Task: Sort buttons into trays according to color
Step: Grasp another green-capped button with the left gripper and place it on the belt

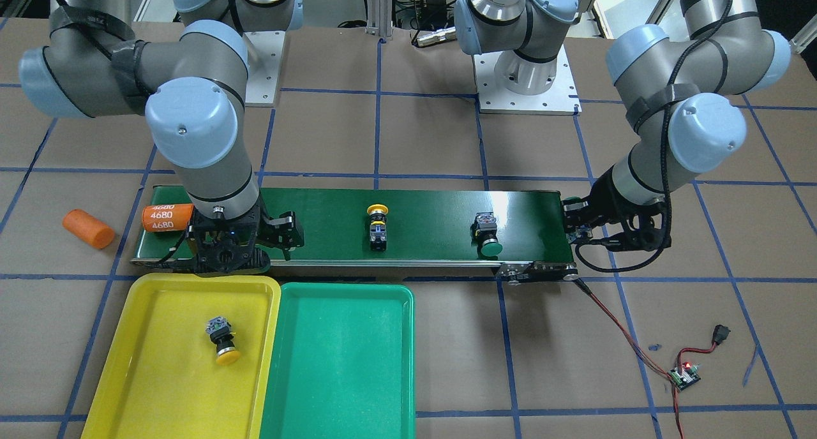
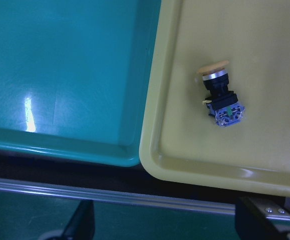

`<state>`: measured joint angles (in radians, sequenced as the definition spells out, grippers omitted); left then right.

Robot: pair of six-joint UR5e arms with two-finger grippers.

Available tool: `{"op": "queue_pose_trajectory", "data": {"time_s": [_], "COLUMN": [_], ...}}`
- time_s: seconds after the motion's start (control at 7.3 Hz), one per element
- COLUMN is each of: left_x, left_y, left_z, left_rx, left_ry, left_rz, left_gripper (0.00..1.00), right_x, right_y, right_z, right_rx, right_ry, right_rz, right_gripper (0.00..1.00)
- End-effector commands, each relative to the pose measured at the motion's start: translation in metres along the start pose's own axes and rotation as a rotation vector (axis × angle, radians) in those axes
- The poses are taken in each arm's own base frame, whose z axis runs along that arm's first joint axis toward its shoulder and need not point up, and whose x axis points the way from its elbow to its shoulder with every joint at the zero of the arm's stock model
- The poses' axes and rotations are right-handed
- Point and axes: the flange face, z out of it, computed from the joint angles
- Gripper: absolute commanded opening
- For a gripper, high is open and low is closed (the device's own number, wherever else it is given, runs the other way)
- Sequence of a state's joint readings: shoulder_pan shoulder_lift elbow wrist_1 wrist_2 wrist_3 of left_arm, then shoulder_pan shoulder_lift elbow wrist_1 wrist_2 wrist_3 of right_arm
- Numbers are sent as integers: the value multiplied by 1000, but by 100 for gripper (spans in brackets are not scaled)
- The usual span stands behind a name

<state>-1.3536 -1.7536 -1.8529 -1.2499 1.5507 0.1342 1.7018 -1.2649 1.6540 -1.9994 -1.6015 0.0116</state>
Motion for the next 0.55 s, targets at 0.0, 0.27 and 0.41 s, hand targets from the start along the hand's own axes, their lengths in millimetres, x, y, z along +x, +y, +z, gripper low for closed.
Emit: {"op": "queue_pose_trajectory", "data": {"time_s": [0.0,0.27,0.41], "left_x": [6,7,8], "left_y": [-2,-8,-7], "left_z": [23,28,33], "left_rx": [-4,21,10], "left_ry": [0,0,0], "left_rz": [23,30,57], "left_gripper": [0,0,40], "right_x": [-13,-14,-15], "right_y": [8,4,1], "right_z": [7,9,11], "right_rx": [-13,7,28], "right_ry": [0,-1,-2], "right_rz": [19,17,14], "right_gripper": [100,100,100]}}
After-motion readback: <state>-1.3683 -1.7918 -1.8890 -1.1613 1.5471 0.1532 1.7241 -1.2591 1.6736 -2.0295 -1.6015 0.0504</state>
